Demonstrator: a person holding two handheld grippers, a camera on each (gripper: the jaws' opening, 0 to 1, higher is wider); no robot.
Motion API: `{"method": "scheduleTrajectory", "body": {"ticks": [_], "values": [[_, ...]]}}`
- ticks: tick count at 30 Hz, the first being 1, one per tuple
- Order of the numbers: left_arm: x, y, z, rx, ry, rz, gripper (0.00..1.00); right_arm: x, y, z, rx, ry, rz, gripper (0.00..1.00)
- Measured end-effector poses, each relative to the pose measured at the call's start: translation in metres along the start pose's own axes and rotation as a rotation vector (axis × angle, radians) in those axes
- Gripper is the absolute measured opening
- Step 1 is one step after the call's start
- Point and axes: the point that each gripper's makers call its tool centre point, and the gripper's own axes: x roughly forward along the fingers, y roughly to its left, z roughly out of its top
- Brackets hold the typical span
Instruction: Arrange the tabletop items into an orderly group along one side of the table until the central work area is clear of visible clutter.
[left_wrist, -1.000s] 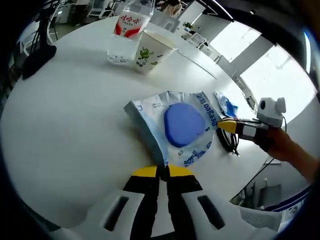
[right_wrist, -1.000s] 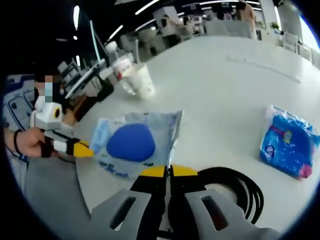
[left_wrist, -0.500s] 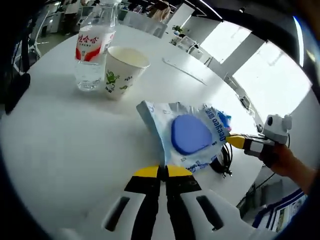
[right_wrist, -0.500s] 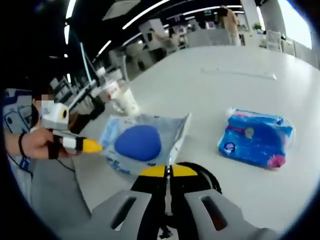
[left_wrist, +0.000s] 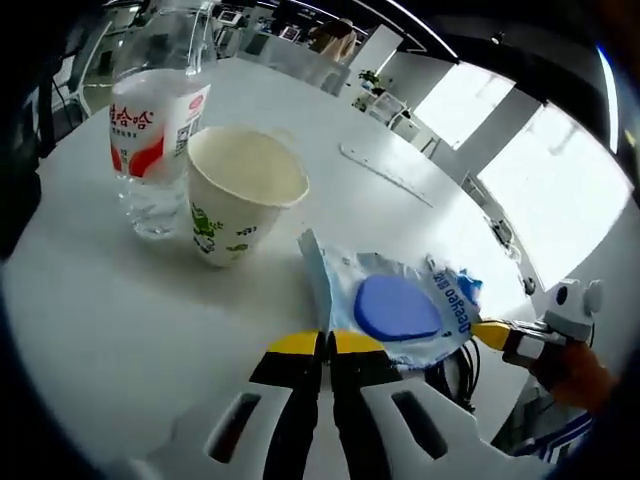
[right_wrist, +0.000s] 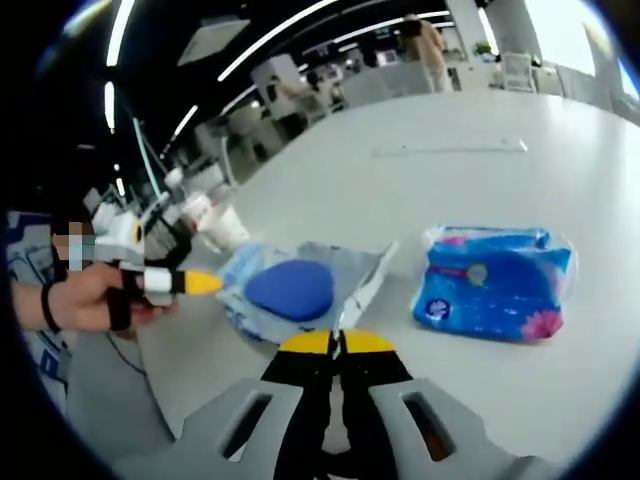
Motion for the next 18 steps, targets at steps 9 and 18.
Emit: {"method": "scheduleTrajectory", "body": {"ticks": [9,18], "values": [[0.009,0.01,0.01,-0.035,-0.019,0.047,0.0,0.022,-0.007,0.002,0.034,0.029,-0.008,0.0],[0.017,0.013,0.016,-0.038,-0.02,0.065,0.0,0.034,-0.016,0.003,0.049,0.05,-0.029,0.0]]}}
